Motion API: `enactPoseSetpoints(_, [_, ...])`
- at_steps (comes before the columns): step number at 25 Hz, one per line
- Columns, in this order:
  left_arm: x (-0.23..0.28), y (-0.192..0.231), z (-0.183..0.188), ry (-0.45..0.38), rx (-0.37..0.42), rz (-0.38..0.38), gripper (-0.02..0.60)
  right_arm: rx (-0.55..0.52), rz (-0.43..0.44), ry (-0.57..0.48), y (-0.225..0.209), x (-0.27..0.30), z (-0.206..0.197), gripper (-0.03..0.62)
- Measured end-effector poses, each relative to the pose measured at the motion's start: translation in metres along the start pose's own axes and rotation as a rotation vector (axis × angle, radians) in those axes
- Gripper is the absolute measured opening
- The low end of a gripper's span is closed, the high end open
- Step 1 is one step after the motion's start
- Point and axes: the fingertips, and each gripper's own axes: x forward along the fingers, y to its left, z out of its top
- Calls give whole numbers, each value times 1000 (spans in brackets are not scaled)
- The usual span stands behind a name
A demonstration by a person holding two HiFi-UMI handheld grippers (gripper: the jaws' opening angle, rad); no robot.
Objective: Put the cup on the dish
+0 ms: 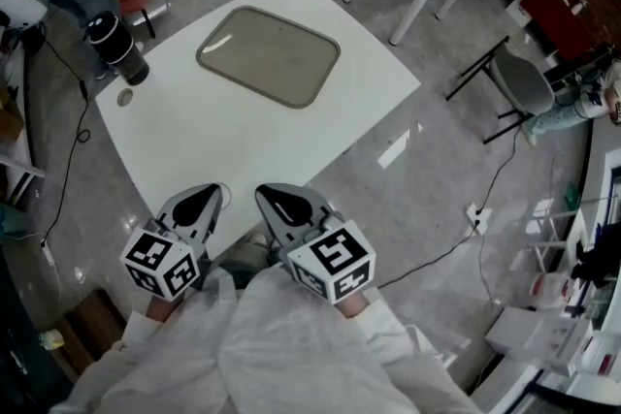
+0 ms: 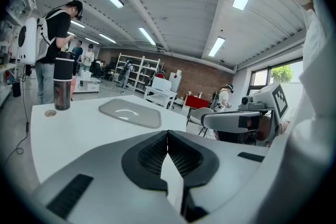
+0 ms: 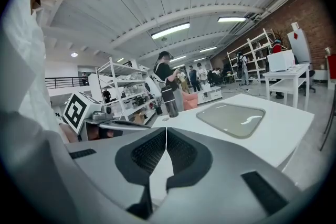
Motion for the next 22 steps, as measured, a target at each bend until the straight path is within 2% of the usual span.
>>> enactPoseSetpoints(7, [-7, 10, 5, 11, 3, -17, 9, 18, -1, 2, 6, 15, 5, 14])
enactPoseSetpoints(12, [-9, 25, 0, 45, -4, 10, 8, 26, -14, 36, 9, 25, -1, 14])
enactPoseSetpoints(18, [-11, 28, -2, 60, 45, 10, 9, 37, -16, 62, 10, 29, -9, 14])
enactPoseSetpoints(22, [-11, 28, -1, 44, 47, -12, 9, 40, -5, 78, 14, 31, -12, 14])
